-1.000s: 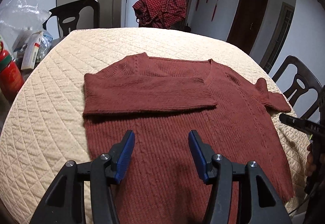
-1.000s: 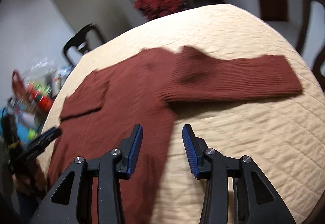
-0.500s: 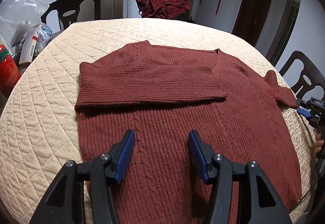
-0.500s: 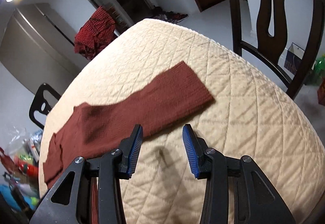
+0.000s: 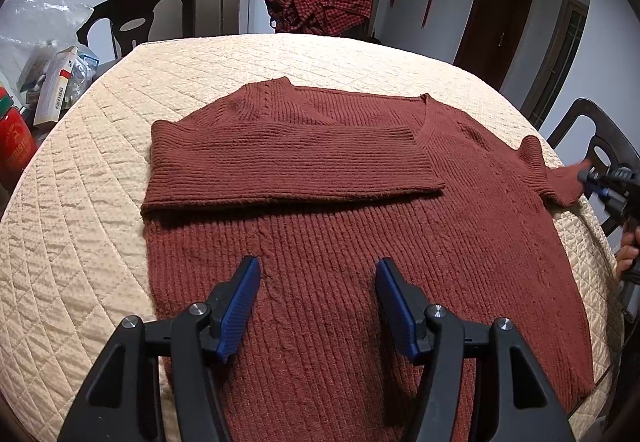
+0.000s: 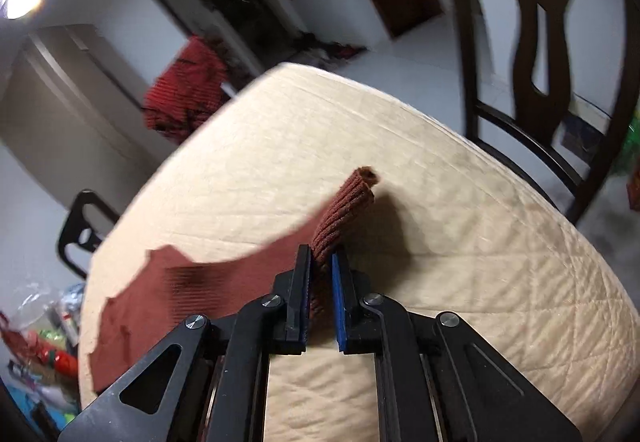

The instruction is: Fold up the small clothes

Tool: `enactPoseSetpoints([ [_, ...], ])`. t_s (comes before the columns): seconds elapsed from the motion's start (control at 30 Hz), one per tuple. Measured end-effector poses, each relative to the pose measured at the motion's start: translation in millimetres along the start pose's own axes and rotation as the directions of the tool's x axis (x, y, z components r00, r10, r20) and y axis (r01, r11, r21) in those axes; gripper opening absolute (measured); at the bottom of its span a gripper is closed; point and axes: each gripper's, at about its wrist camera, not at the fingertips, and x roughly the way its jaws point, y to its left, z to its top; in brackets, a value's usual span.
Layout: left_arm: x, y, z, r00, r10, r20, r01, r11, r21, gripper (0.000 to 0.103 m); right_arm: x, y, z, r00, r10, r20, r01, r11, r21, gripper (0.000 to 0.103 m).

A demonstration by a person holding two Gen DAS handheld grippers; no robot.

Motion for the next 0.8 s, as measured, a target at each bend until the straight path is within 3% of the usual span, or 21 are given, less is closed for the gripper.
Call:
enactPoseSetpoints([
  [0.13,0.0,0.0,0.2,1.000,0.001,0.000,-0.001,1.000,0.001,0.063,-15.0,55.3,-4.0,0.991,0.137,-0.006,-0.136,0.981,-0.136,0.010],
  [0.3,-1.9,1.6,0.2,1.000,-0.002,0.008,0.002,1.000,-0.010,0.063,-5.0,126.8,-36.8,0.950,0.271,-0.155,-0.306,0.907,-0.289,0.010],
  [0.47,-6.1,2.4,1.8,1.000,-0.020,0.007,0.020,1.000,-0.024,0.063,30.7,165.2,-88.7,0.890,0.266,-0.369,-0.403,0.838,-0.367,0.010],
  [0.57,-10.4,2.3,6.7,0.998,-0.058,0.011,0.058,0.998,-0.034,0.063,51.4,170.8,-113.8,0.854,0.210,-0.477,-0.423,0.813,-0.399,0.011],
  [0.7,-17.5,-4.0,17.8,0.995,-0.095,0.033,0.096,0.995,-0.021,0.063,42.5,170.8,-121.0,0.851,0.213,-0.480,-0.442,0.784,-0.435,0.028],
  [0.8,-17.3,-12.5,27.9,0.988,-0.151,0.030,0.151,0.988,-0.017,0.063,28.8,167.4,-113.4,0.853,0.247,-0.459,-0.460,0.772,-0.439,0.030],
])
